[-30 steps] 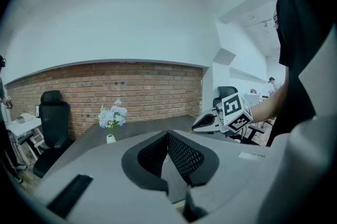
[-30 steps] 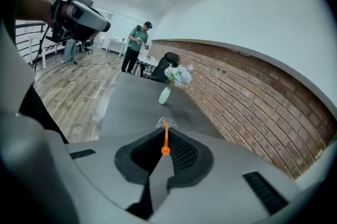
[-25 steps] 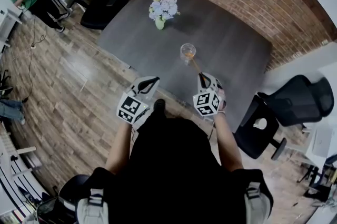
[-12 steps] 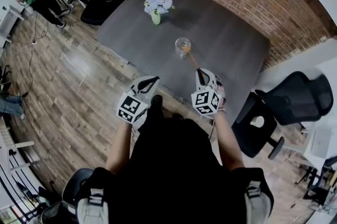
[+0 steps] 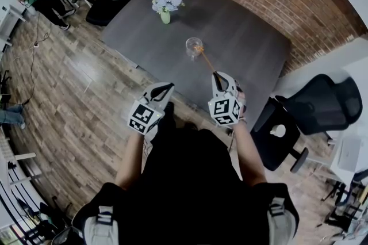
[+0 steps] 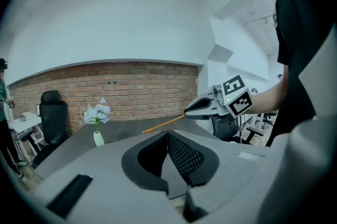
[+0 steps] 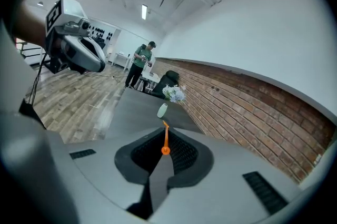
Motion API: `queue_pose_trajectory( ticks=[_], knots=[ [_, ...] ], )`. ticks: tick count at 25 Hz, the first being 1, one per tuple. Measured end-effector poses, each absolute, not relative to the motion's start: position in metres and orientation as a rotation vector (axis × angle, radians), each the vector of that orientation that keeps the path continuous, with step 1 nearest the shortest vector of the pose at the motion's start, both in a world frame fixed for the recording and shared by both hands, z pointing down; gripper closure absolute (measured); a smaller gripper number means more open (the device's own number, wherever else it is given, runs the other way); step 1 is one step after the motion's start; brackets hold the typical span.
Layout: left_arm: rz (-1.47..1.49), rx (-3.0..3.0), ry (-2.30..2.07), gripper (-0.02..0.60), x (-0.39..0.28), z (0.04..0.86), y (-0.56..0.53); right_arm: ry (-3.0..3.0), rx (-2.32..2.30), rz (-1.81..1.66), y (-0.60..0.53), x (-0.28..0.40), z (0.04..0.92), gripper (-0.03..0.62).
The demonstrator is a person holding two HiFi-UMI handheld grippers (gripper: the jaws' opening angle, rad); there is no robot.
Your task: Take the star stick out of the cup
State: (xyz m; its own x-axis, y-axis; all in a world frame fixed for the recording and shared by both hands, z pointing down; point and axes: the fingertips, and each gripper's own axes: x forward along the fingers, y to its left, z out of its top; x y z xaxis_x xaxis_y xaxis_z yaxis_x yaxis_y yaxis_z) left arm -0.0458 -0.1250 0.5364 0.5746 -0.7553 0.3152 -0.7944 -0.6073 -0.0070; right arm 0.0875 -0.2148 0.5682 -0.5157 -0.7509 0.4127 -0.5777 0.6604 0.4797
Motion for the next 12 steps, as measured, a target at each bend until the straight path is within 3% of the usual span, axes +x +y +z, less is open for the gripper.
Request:
queue_pose_trajectory(
  ticks=[12],
  knots=[
    [0.418,2.674,-1.346,0.578,-0.031,0.535,-0.119,-2.273,1.008,-0.394,-0.21,0.1,0.568,0.579]
  ],
)
